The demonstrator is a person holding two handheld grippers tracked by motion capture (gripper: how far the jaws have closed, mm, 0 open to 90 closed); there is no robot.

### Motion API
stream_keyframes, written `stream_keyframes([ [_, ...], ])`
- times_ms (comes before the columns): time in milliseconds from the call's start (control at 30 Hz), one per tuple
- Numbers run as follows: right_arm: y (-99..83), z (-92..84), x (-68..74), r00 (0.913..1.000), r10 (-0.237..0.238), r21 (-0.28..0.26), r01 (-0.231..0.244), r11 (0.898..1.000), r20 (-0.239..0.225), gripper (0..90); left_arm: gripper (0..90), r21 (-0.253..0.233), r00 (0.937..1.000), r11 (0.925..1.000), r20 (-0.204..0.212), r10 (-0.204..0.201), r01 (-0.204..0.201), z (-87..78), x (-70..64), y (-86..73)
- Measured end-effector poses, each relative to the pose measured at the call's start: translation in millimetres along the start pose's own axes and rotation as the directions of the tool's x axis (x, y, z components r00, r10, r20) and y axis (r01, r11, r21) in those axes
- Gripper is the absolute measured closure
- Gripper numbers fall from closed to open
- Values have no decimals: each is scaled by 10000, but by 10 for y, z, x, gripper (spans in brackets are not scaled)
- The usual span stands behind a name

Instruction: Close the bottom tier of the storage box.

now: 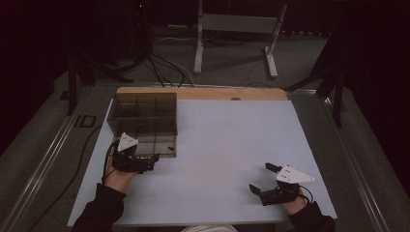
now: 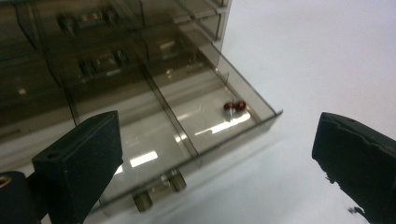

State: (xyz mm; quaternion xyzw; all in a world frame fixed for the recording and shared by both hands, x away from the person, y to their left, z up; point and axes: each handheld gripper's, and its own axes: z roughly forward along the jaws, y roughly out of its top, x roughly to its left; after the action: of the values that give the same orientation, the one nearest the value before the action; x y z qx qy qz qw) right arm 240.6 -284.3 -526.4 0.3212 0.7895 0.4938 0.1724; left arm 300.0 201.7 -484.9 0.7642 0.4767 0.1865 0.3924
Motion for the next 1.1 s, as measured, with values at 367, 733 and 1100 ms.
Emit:
stream_keyframes([
  [367, 5, 3, -1, 10000, 13, -20, -13, 10000, -19, 1, 30, 43, 9989, 10000, -461, -49, 51, -2, -48, -229],
  [733, 2, -5, -8, 10000, -29, -57, 29, 10000, -22, 1, 30, 106, 9921, 9988, -1171, -459, 474, -46, 16, -326],
  [1100, 0, 5, -4, 10000, -2, -48, 2, 10000, -40, 1, 30, 852, 9834, 9959, -1808, -150, 308, 12, -11, -350],
])
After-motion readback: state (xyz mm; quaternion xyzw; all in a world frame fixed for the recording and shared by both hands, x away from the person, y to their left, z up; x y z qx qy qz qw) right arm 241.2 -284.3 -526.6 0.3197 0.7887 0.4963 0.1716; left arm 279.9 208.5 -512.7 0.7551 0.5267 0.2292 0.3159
